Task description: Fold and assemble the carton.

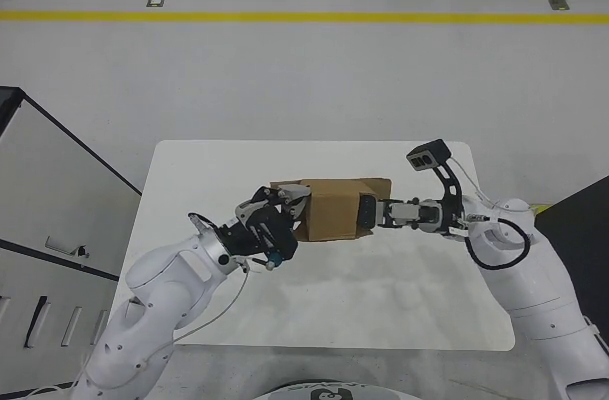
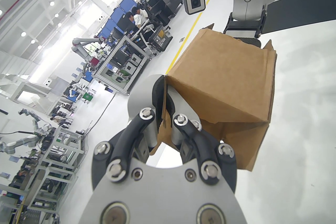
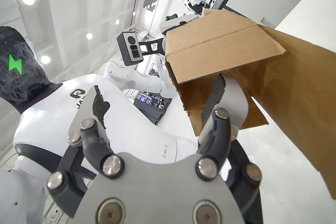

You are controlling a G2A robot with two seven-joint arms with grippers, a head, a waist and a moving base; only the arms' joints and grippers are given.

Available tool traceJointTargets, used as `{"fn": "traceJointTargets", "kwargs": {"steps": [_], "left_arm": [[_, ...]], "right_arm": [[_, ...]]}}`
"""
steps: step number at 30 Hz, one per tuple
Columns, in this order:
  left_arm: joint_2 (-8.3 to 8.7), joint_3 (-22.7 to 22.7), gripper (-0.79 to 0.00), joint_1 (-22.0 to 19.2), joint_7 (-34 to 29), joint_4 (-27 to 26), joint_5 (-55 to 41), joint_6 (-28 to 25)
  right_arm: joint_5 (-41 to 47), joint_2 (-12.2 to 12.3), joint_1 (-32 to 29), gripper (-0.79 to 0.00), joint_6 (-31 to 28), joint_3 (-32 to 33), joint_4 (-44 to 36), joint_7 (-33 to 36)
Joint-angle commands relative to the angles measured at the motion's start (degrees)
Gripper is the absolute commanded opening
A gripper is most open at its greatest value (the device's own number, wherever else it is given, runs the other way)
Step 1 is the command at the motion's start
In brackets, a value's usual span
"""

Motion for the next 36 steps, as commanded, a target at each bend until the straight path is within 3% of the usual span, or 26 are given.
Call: {"fn": "traceJointTargets", "kwargs": {"steps": [1, 6, 9, 17, 30, 33, 35, 36], "left_arm": [[0.00, -0.1, -0.785, -0.1, -0.2, 0.1, -0.4, 0.0], [0.02, -0.1, -0.785, -0.2, -0.7, 0.1, -1.1, -0.4], [0.05, -0.1, -0.785, -0.3, -0.9, 0.2, -1.4, -0.7], [0.12, -0.1, -0.785, -0.6, -0.9, 0.2, -1.3, -0.9], [0.27, -0.5, -0.785, -0.4, -0.8, 0.1, -1.6, -0.9], [0.30, -0.5, -0.785, -0.5, -0.8, 0.2, -1.7, -1.1], [0.33, -0.5, -0.785, -0.6, -0.7, 0.3, -1.6, -1.3], [0.34, -0.5, -0.785, -0.7, -0.7, 0.4, -1.6, -1.3]], "right_arm": [[-1.1, 0.0, -0.2, -0.139, -1.3, 0.1, -0.6, -0.3], [-4.3, -0.1, -0.5, -0.234, -3.6, 0.2, -1.8, -2.0], [-6.6, -0.1, -0.5, -0.366, -4.8, 0.2, -2.5, -2.8], [-15.9, -0.2, -0.3, -0.394, -7.5, -0.2, -4.9, -6.1], [-18.7, -0.5, 0.8, -0.477, -9.3, -1.7, -5.6, -9.3], [-18.3, -0.5, 1.2, -0.557, -9.0, -2.1, -5.2, -9.2], [-18.3, -0.5, 1.5, -0.677, -8.7, -2.4, -4.7, -9.3], [-18.3, -0.6, 1.6, -0.785, -8.6, -2.5, -4.5, -9.5]]}}
